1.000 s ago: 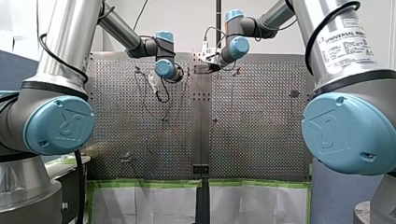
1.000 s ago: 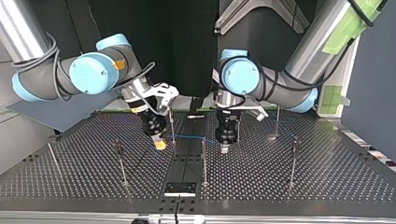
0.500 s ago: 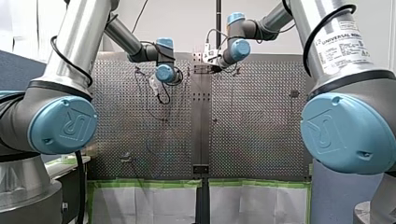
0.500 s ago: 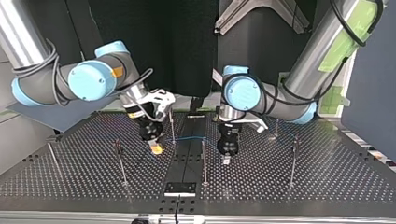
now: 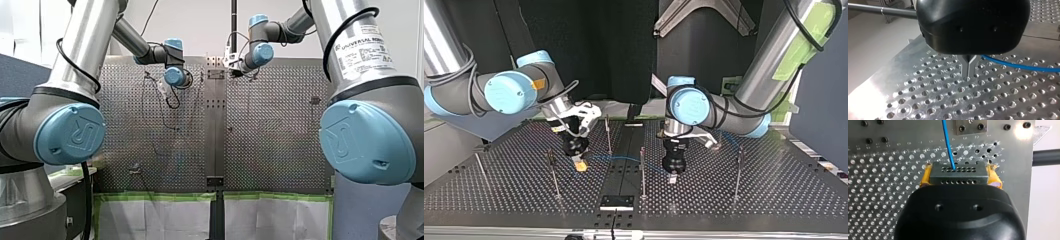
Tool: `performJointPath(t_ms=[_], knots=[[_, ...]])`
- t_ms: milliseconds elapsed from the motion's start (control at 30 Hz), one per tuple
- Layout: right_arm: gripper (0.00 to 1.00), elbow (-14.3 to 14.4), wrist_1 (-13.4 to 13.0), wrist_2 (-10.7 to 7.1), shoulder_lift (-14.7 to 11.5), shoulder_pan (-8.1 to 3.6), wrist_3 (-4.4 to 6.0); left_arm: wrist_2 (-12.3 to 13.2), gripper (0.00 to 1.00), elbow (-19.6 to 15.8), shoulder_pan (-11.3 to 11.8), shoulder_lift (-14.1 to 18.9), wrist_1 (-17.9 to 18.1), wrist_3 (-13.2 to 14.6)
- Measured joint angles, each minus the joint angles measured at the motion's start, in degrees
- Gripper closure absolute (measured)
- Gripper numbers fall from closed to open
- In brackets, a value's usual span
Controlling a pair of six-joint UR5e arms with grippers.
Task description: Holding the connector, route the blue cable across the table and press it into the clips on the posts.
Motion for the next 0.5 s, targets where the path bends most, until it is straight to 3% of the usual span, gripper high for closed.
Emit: performJointPath(t_ms=[33, 67, 100, 167, 300, 333, 367, 400, 433, 500], knots=[[1.00, 0.00, -0.01, -0.05, 0.00, -0.03, -0.02, -0.07, 1.00, 0.00, 0.04, 0.00, -0.20, 0.02], [1.00, 0.00, -0.01, -0.10, 0.00, -0.06, -0.03, -0.15, 0.89, 0.01, 0.04, 0.00, -0.39, 0.05], [1.00, 0.00, -0.01, -0.13, 0.00, -0.08, -0.04, -0.24, 0.89, 0.00, 0.00, 0.00, -0.63, 0.09], [1.00, 0.00, 0.00, -0.16, 0.01, -0.09, -0.06, -0.60, 0.64, -0.01, -0.12, 0.02, -1.40, 0.29], [1.00, 0.01, 0.06, -0.18, 0.00, -0.11, -0.07, -1.94, 0.52, 0.00, -0.45, 0.05, -3.15, 1.08], [1.00, 0.01, 0.09, -0.19, 0.00, -0.14, -0.07, -2.44, 0.25, 0.00, -0.54, 0.05, -3.66, 1.33], [1.00, 0.02, 0.11, -0.19, 0.00, -0.18, -0.07, -2.80, 0.13, -0.01, -0.60, 0.06, -4.06, 1.55], [1.00, 0.02, 0.12, -0.18, 0.00, -0.21, -0.07, -3.17, 0.13, -0.02, -0.67, 0.08, -4.46, 1.81], [1.00, 0.02, 0.14, -0.19, -0.01, -0.24, -0.07, -3.70, 0.00, -0.02, -0.78, 0.13, -4.99, 2.25], [1.00, 0.01, 0.15, -0.19, -0.01, -0.33, -0.07, -4.44, 0.00, -0.05, -0.98, 0.29, -5.72, 2.87]])
